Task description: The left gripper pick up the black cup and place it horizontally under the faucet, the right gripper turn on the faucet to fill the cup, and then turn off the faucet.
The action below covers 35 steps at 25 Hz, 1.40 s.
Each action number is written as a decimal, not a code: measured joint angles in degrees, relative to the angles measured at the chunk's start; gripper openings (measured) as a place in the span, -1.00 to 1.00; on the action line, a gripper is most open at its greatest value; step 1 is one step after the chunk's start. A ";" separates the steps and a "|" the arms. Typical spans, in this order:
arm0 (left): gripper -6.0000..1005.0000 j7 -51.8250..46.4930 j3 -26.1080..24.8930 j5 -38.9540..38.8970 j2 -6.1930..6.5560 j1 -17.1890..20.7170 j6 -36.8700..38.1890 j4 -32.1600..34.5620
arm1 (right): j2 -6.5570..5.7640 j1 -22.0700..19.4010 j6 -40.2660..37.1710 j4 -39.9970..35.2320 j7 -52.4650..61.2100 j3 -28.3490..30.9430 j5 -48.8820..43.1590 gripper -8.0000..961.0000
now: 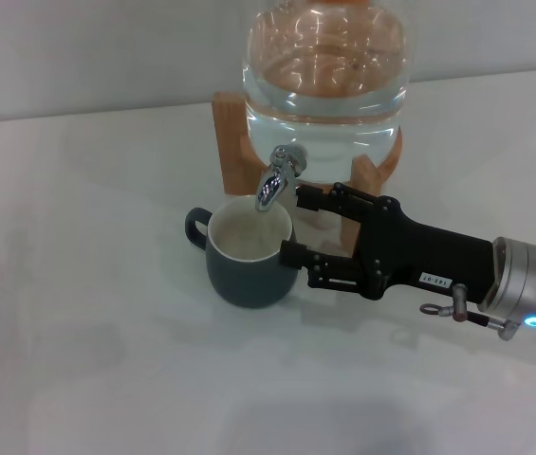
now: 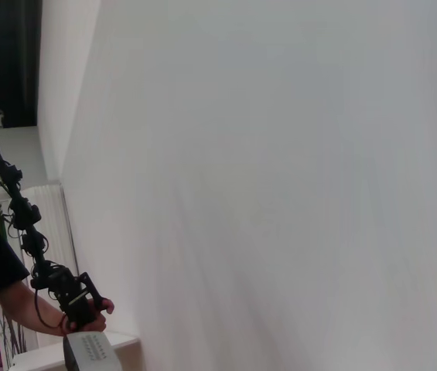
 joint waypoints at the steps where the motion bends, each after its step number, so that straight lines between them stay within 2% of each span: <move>1: 0.77 0.00 0.00 0.00 0.00 0.00 -0.01 0.00 | 0.00 0.00 0.00 0.00 0.00 0.00 0.00 0.75; 12: 0.77 0.00 0.00 0.00 0.00 0.00 -0.12 0.00 | 0.00 0.01 0.89 -0.01 0.00 -1.37 -0.10 0.75; 22: 0.77 -0.02 0.00 0.08 0.00 0.00 -0.21 0.00 | 0.00 2.09 -0.77 0.06 -0.02 -1.93 -0.01 0.75; 35: 0.77 -0.95 0.00 0.09 0.09 -0.18 -0.20 0.00 | 0.00 0.73 -0.93 -0.26 -0.35 -1.52 1.42 0.75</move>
